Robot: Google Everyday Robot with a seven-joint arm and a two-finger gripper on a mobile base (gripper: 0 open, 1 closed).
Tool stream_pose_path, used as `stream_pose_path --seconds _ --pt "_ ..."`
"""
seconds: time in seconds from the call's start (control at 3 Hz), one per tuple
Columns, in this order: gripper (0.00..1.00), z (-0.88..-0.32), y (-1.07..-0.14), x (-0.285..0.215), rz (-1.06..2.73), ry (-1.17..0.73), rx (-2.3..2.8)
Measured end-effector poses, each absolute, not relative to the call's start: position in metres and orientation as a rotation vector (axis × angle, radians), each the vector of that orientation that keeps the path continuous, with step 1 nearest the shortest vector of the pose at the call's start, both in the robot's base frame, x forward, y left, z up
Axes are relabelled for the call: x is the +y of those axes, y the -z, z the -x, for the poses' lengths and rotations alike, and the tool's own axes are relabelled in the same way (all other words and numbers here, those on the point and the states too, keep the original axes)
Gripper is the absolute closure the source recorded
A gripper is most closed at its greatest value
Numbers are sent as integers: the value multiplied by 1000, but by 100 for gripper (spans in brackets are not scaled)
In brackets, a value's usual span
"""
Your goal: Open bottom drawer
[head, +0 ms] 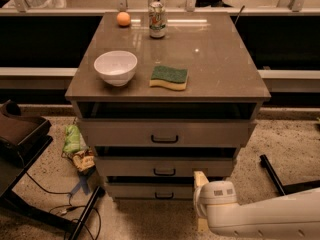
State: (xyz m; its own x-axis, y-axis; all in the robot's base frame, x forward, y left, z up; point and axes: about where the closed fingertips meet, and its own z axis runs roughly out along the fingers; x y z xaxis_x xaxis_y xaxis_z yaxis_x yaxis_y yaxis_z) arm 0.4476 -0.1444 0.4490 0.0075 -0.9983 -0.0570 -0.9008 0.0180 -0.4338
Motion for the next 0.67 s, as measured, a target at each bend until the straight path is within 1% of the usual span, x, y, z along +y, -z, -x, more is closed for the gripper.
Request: stream_pose_path --seconds 0.33,0.67 --pt "0 -455 -420 -132 1969 364 1956" --pt "0 -465 -364 -115 2011 312 1964"
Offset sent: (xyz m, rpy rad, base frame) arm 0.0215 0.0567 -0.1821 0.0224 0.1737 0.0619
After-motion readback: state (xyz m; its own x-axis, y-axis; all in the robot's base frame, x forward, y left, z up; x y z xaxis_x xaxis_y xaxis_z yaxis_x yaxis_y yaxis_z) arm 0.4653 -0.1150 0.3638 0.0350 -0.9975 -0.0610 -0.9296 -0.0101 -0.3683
